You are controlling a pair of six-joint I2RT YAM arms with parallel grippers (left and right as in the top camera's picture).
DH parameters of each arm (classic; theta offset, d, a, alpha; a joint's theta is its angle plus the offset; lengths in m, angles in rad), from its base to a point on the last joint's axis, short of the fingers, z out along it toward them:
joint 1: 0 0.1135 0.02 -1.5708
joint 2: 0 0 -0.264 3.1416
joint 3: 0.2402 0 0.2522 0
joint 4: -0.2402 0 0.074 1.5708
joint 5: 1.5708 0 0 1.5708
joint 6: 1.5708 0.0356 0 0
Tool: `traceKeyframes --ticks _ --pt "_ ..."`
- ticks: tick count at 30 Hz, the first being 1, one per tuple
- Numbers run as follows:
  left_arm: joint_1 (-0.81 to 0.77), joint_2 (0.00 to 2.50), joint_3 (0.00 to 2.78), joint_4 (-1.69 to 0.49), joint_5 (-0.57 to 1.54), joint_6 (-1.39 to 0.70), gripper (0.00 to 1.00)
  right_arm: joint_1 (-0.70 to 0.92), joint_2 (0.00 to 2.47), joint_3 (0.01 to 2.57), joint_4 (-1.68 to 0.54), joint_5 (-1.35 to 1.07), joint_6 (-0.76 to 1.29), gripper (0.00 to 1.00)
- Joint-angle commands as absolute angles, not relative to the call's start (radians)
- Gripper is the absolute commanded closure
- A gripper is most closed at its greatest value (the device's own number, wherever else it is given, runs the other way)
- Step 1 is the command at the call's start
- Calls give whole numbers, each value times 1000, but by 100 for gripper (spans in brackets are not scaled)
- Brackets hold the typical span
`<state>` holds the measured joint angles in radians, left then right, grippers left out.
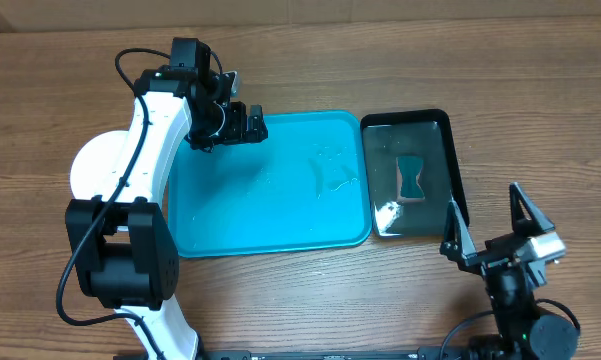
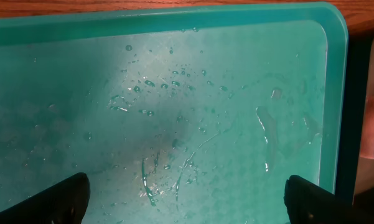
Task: Clean dirty plates on tray and stack at the side
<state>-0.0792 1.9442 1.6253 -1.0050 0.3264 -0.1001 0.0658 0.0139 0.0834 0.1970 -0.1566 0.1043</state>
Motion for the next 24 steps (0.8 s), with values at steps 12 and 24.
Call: traceKeyframes --ticks 12,24 --pt "-79 1942 1625 -1005 330 -82 0 60 3 7 -46 -85 96 0" --pt "-79 1942 1625 -1005 330 -82 0 60 3 8 -78 -72 29 0"
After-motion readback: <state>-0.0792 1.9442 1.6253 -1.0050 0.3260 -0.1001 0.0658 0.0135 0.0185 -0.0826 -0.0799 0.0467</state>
